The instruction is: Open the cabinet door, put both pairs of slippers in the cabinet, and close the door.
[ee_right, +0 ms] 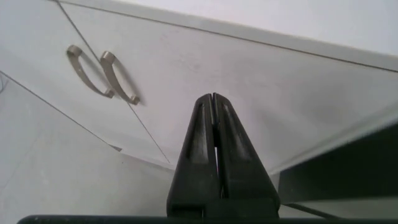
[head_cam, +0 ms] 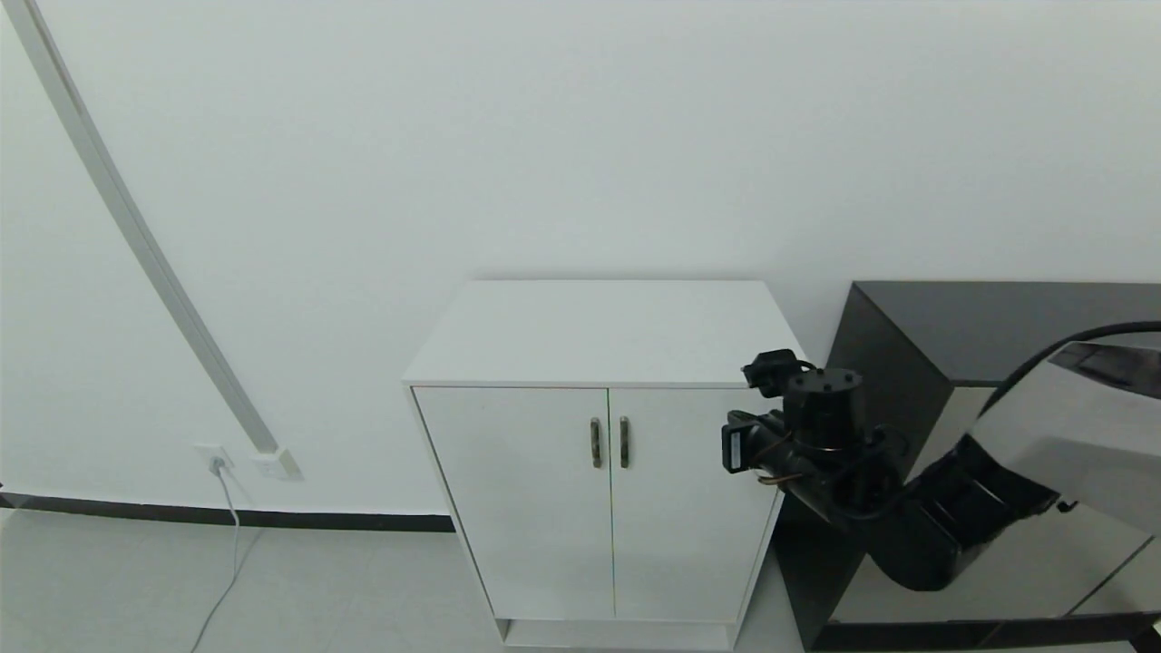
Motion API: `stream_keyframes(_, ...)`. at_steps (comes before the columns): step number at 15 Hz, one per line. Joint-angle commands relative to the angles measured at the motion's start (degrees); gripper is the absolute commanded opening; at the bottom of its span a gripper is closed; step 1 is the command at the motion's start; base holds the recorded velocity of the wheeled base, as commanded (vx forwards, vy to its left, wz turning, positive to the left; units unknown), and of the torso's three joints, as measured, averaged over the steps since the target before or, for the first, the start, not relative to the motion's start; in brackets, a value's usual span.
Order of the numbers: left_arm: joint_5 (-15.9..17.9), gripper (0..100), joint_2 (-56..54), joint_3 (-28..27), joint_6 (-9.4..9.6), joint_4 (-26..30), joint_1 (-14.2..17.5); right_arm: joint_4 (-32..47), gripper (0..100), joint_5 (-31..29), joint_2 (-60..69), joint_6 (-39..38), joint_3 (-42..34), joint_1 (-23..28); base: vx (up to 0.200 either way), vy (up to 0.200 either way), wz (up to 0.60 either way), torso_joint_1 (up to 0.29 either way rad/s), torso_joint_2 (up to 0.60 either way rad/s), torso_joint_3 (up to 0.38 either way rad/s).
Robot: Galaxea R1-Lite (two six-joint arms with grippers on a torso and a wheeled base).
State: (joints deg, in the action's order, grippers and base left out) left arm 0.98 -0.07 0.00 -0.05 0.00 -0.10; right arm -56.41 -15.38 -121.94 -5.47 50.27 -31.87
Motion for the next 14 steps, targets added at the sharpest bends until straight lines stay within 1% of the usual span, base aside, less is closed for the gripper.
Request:
stream_keyframes(1,-0.01,0,0.07,0.00,-0.04,0.00,0.01,-1.25,0,-0.17,10.94,0.20,-8.53,1.54,0.000,0.000,0.00,0.000,0.00,0.000)
stream_keyframes(4,-0.10,0,0.07,0.00,-0.13,0.00,0.01,-1.16,0,-0.35,18.85,0.90,-14.68,5.41,0.000,0.000,0.00,0.000,0.00,0.000)
stream_keyframes(5,-0.10,0,0.07,0.00,-0.30,0.00,0.01,-1.07,0,-0.35,22.89,1.08,-18.19,7.87,0.000,0.000,0.00,0.000,0.00,0.000)
stream_keyframes(7,-0.10,0,0.07,0.00,-0.30,0.00,0.01,-1.07,0,-0.44,27.11,1.08,-22.68,11.21,0.000,0.000,0.00,0.000,0.00,0.000)
stream_keyframes(8,-0.10,0,0.07,0.00,-0.30,0.00,0.01,-1.16,0,-0.44,27.28,1.08,-22.85,11.30,0.000,0.000,0.00,0.000,0.00,0.000)
stream_keyframes(9,-0.10,0,0.07,0.00,-0.30,0.00,0.01,-1.16,0,-0.52,31.68,0.99,-27.95,15.08,0.000,0.000,0.00,0.000,0.00,0.000)
stream_keyframes(10,-0.10,0,0.07,0.00,-0.30,0.00,0.01,-1.07,0,-0.52,33.09,0.99,-29.36,16.31,0.000,0.000,0.00,0.000,0.00,0.000)
stream_keyframes(12,-0.80,0,0.07,0.00,-0.48,0.00,0.01,-1.07,0,-0.52,37.57,0.99,-34.01,21.50,0.000,0.000,0.00,0.000,0.00,0.000)
stream_keyframes(14,-0.80,0,0.07,0.00,-0.48,0.00,0.01,-0.99,0,-0.52,41.00,1.08,-37.71,25.19,0.000,0.000,0.00,0.000,0.00,0.000)
